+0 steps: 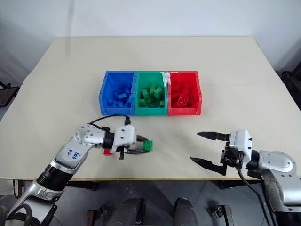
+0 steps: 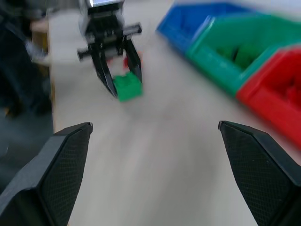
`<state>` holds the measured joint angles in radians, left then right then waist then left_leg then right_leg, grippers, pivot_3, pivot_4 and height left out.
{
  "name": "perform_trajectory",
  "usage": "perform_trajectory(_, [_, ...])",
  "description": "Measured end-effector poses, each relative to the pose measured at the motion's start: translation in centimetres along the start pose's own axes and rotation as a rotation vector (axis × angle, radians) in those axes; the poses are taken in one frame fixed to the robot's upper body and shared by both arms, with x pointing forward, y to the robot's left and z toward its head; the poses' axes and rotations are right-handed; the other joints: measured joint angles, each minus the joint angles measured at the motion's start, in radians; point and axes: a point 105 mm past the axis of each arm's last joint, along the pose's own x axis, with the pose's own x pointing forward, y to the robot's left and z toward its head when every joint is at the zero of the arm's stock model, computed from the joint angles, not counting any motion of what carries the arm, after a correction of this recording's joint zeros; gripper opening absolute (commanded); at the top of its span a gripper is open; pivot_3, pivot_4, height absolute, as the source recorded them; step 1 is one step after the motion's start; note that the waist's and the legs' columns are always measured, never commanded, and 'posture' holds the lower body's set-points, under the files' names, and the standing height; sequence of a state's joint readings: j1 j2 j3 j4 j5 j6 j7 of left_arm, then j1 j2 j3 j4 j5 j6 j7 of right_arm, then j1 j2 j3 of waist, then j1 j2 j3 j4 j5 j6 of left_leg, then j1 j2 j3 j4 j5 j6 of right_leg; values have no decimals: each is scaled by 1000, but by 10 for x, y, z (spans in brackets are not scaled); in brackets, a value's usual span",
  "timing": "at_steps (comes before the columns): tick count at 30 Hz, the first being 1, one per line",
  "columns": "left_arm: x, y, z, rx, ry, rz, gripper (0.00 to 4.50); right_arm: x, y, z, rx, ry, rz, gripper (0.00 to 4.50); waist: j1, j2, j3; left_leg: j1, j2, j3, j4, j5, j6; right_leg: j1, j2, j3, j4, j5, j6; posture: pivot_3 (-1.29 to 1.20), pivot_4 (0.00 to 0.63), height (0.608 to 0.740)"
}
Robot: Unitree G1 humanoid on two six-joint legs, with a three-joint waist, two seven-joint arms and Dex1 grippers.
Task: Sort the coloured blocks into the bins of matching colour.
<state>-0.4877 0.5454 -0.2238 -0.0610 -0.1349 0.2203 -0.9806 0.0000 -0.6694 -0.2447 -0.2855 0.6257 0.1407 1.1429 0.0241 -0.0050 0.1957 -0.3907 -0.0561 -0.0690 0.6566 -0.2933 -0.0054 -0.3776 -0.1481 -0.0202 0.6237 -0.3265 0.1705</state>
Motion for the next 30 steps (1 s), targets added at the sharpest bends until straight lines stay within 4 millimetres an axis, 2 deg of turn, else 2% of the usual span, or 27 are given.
perform_trajectory(6, [-21,63,12,-81,-136,377,1472,12,-12,15,-6,-107,-116,4500,9,0,0,-1,-2,-3,3,0,0,1,0,-1,2,1,1,0,150,740])
perform_trajectory(9, [-17,90,25,-42,-163,467,1472,14,-18,18,-7,-130,-158,4500,10,0,0,-1,-2,-2,3,0,0,1,0,-1,2,1,1,0,150,740])
perform_trajectory(12, [-2,115,46,-20,-233,522,1472,15,-23,21,-11,-143,-196,4500,10,-1,0,-2,-3,-2,3,0,1,1,0,-1,2,1,2,0,150,740])
perform_trajectory(16, [14,125,51,-18,-251,507,1472,16,-26,22,-15,-148,-220,4500,0,-1,0,-1,-2,-1,2,-1,1,0,0,-2,2,1,2,0,150,740])
perform_trajectory(18, [21,126,45,-38,-232,500,2208,16,-26,22,-15,-148,-227,4500,-5,-1,0,-1,-2,0,2,-1,1,0,0,-1,2,1,2,0,150,740])
perform_trajectory(20, [25,127,37,-74,-216,499,2755,17,-26,23,-14,-155,-235,4500,-5,-1,0,-1,-2,0,2,-1,1,-1,0,-1,2,1,2,0,150,740])
perform_trajectory(23, [25,128,38,-74,-221,498,3661,18,-26,24,-21,-159,-235,4500,-3,-1,0,-2,-2,0,2,-1,1,-1,0,-1,2,1,2,0,150,740])
perform_trajectory(25, [19,126,43,-52,-249,487,4238,18,-25,23,-26,-154,-226,4500,-2,-1,0,-2,-2,0,3,-1,1,-1,0,-1,2,1,2,0,150,740])
perform_trajectory(28, [-2,117,45,-28,-298,473,4238,19,-23,21,-34,-139,-195,4500,-11,-1,0,-1,-1,0,2,-1,1,-1,0,0,2,1,2,0,150,740])
perform_trajectory(30, [-25,105,34,-28,-298,469,4238,22,-21,17,-41,-120,-141,4500,-24,-1,0,0,-1,0,1,-1,1,-1,0,0,2,1,2,0,150,740])
